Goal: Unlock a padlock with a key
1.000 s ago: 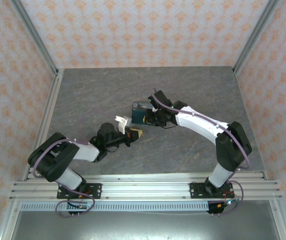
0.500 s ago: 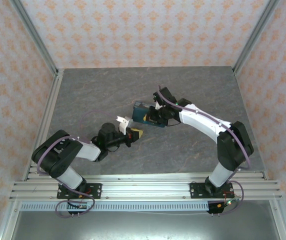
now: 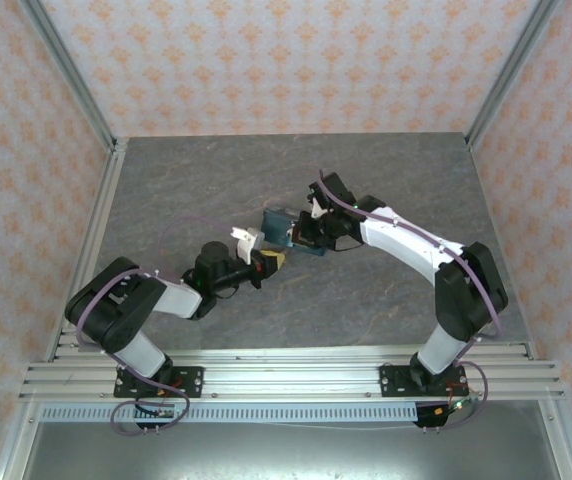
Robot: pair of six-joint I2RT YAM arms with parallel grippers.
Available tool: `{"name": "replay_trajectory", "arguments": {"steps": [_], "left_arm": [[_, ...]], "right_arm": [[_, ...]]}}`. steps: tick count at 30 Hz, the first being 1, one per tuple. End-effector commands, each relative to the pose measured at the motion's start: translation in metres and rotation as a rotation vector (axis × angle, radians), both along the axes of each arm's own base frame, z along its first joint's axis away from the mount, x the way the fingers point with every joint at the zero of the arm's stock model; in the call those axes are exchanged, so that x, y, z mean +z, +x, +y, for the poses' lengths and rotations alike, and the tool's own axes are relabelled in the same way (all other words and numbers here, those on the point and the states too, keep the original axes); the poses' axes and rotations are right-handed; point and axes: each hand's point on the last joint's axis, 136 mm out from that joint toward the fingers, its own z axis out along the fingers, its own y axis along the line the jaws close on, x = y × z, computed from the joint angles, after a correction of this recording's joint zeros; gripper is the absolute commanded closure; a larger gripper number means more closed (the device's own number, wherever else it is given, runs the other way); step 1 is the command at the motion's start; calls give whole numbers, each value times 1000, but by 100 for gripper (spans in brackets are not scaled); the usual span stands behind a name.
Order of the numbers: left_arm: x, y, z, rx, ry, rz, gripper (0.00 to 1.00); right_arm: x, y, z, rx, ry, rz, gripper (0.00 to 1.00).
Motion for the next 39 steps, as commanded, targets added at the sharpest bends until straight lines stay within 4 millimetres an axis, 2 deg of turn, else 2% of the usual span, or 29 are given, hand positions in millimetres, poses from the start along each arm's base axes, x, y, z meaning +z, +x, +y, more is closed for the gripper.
{"name": "replay_trajectory", "arguments": {"steps": [1,7,12,14,18,23,26,30,34,39], "left_arm": [[14,9,-3,-15,-29,-61,100],[8,12,-1,-11,-33,-35,100],[-3,8,7,13,0,8,100],[-8,3,13,24,36,22,100],[-17,-10,31,72,119,55,100],[-21,-28,59,159,211,86,100],[-17,-39,79,226,246,84,100],[-5,-53,102,316,224,48,100],[11,-59,114,379,161,-2,100],[12,-60,119,402,149,-12,100]], "right_arm": [[26,6,2,-8,51,-51,100],[23,8,0,-11,40,-54,100],[16,10,-11,-37,-1,-96,100],[13,8,-19,-48,-58,-143,100],[4,-9,-33,-62,-264,-277,100],[-16,-30,-22,-78,-395,-381,88],[-31,-34,-10,-78,-487,-418,75],[-59,-29,2,-92,-544,-386,61],[-74,-21,14,-84,-578,-373,55],[-85,-10,15,-117,-631,-393,52]]}}
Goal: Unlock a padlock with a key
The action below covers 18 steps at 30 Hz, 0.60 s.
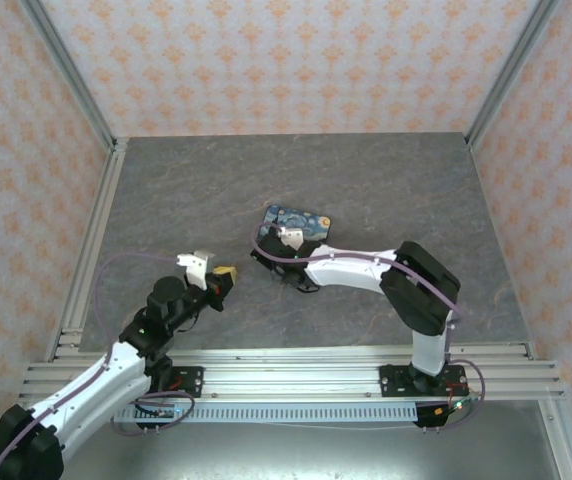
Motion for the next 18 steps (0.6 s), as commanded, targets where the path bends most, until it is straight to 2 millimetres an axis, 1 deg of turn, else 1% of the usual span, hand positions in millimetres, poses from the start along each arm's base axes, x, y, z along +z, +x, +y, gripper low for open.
{"name": "replay_trajectory", "arguments": {"steps": [1,7,11,18], "left_arm": [[-14,2,11,56,20,47,100],[-18,4,4,21,37,72,100],[-21,4,-3,-12,46,92,100],[-23,5,-8,-44,62,107,100]], "right_arm": [[7,16,-3,-55,-38,-82,52],[-2,25,-6,-101,-60,-132,52],[-5,31,-7,-129,-76,-160,52],[-8,40,2,-146,-60,-188,54]]}}
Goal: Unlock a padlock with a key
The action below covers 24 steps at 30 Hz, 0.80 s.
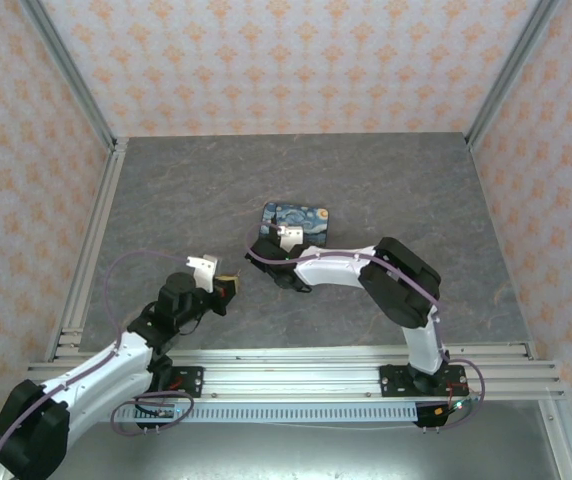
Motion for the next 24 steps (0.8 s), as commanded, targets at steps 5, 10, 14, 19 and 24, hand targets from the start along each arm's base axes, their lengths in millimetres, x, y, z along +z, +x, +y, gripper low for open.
{"name": "replay_trajectory", "arguments": {"steps": [5,10,14,19,24], "left_arm": [[19,8,-7,-32,-9,-53,100],[19,7,-8,-39,-8,-53,100],[17,7,-10,-53,-8,-48,100],[14,8,-18,-93,-2,-17,100],[9,11,-29,-150,9,17,100]], "right_arm": [[6,17,16,-24,20,-72,56],[6,21,23,-4,34,-78,73],[10,21,29,34,50,-77,88],[34,21,35,98,107,-75,100],[59,20,32,144,194,-71,100]]}}
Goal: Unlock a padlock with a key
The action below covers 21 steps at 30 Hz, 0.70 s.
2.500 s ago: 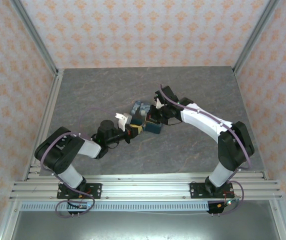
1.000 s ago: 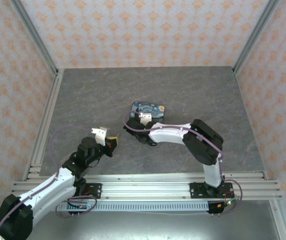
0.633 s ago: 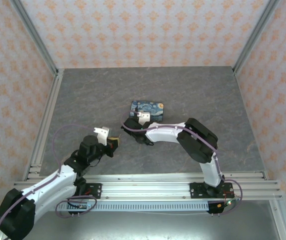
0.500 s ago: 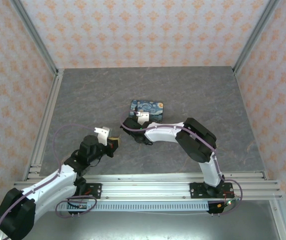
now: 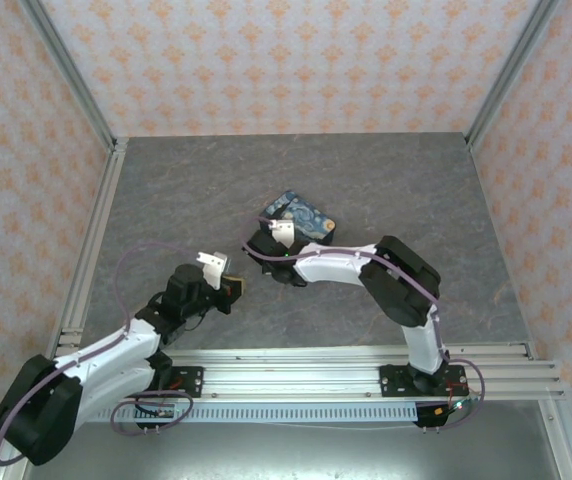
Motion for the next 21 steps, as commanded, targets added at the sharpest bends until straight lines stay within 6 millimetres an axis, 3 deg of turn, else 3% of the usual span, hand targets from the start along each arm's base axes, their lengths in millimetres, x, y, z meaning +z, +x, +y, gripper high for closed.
{"name": "replay_trajectory", "arguments": {"steps": [1,9,14,21], "left_arm": [[22,11,-13,-58,-27,-66,100],[32,17,-28,-112,-67,-63,100],[39,21,-48,-185,-176,-32,100],[40,45,-73,-273,-311,37,100]], "right_arm": [[45,7,2,42,105,-50,100],[61,3,-11,52,264,6,100],[66,2,-15,43,384,68,100],[75,6,-30,10,520,123,100]]}}
